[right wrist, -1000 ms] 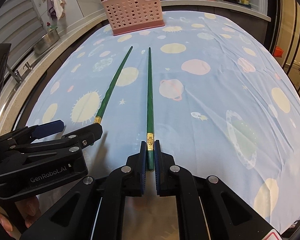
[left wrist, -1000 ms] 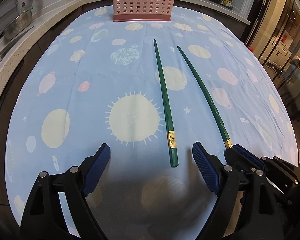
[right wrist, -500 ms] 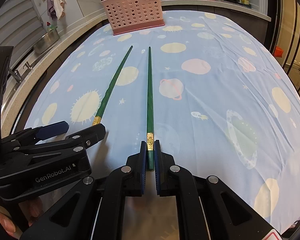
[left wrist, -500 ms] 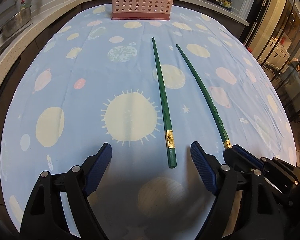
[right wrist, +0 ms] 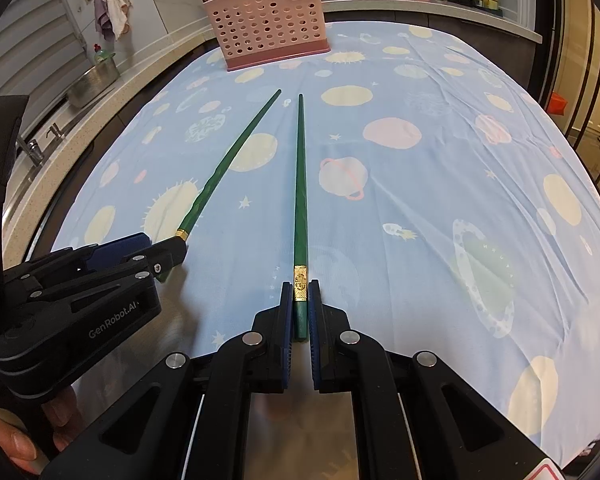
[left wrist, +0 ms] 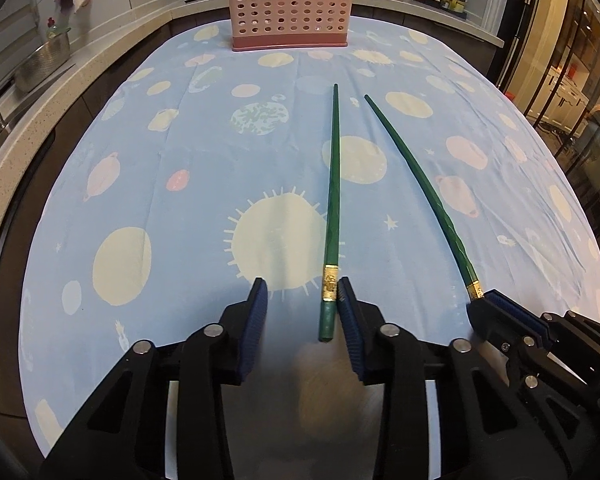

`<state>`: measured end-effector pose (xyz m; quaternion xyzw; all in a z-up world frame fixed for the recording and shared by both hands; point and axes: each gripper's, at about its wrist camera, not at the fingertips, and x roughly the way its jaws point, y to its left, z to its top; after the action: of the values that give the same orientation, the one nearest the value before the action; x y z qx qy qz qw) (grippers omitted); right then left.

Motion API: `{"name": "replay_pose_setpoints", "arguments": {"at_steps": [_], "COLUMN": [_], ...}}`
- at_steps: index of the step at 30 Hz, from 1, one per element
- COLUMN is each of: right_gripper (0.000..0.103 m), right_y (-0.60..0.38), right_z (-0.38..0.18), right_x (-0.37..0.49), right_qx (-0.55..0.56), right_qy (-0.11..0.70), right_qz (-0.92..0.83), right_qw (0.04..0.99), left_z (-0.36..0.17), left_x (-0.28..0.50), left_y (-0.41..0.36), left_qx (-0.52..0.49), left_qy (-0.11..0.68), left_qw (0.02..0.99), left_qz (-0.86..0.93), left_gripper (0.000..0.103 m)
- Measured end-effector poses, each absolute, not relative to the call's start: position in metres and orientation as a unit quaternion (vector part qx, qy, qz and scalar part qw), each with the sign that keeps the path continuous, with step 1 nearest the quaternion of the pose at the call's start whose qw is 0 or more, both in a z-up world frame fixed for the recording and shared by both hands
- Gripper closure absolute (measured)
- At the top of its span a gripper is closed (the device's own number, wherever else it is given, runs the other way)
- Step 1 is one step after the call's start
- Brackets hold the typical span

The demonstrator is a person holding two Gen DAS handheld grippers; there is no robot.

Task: Organize utensils
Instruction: 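Grasp a green chopstick with the left gripper while the right gripper grasps the other green chopstick, then lift both green chopsticks and carry them over the pink holder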

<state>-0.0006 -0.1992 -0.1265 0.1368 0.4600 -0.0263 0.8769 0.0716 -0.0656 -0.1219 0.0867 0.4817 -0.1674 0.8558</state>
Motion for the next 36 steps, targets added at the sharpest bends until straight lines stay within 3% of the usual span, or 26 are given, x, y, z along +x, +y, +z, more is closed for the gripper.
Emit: {"name": "replay_pose_setpoints", "arguments": {"at_steps": [3, 6, 20, 36], "right_gripper": [0.096, 0.096, 0.096, 0.096], "right_y": [-0.199, -0.199, -0.192, -0.201], "right_z": [-0.127, -0.126, -0.097, -0.018], "right_x": [-0.001, -0.002, -0.009, -0.001], "right_qx": [0.137, 0.138, 0.121, 0.132], "right_qy": [0.46, 0.458, 0.423, 0.331], "right_qz": [-0.026, -0.026, -0.016, 0.005], "right_qw": [0.877, 0.878, 0.898, 0.934], "left_z": [-0.121, -0.12, -0.096, -0.025], "left_x": [0.072, 0.073, 0.068, 0.071], "left_y": [-0.065, -0.063, -0.058, -0.058], "left_qx": [0.085, 0.079, 0.069, 0.049], "left_qy": [0.483, 0.488, 0.478, 0.42], "left_qw": [0.854, 0.852, 0.858, 0.885], "left_qz": [-0.173, -0.175, -0.173, -0.193], "left_gripper": [0.09, 0.093, 0.096, 0.096]}}
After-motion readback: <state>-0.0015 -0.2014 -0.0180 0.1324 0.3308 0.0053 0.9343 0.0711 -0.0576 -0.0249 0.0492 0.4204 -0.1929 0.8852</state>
